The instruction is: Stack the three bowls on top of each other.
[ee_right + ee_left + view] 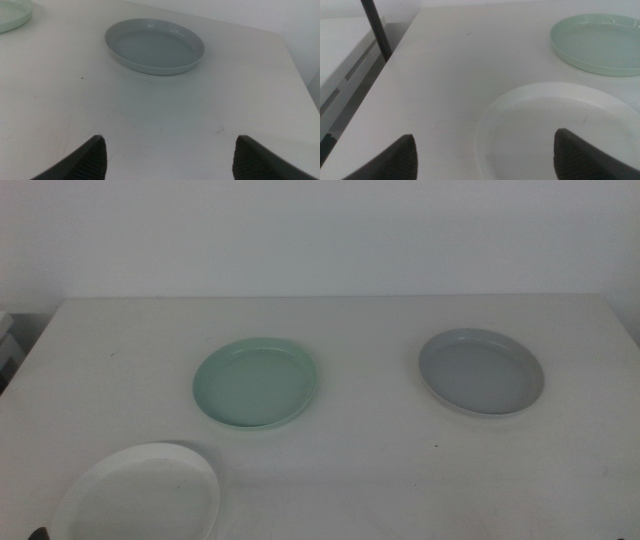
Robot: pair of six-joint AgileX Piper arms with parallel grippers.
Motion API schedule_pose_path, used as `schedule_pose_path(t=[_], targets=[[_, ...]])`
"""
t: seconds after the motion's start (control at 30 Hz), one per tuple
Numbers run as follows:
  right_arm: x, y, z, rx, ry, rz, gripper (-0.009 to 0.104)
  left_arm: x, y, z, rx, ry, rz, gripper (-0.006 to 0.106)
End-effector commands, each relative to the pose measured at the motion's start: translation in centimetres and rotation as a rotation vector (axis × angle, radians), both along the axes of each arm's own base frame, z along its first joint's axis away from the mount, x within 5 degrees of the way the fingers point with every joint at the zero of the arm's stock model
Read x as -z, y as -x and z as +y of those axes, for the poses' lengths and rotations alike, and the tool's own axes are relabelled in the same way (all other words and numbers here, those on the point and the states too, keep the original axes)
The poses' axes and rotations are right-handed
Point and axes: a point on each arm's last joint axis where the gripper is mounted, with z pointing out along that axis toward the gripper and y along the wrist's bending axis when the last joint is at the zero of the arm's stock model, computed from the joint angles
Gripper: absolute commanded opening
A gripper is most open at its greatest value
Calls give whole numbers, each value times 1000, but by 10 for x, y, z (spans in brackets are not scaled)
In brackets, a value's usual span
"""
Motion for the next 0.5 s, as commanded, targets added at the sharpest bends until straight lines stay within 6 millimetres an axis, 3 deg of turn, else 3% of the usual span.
schedule_pose_path(t=[0.0, 0.47], targets=[[-8, 0, -2, 25, 12, -90, 64, -15, 0, -1, 3, 28, -115, 105], [-8, 0, -2, 25, 12, -90, 64, -88, 3, -3, -4, 122, -49, 105]])
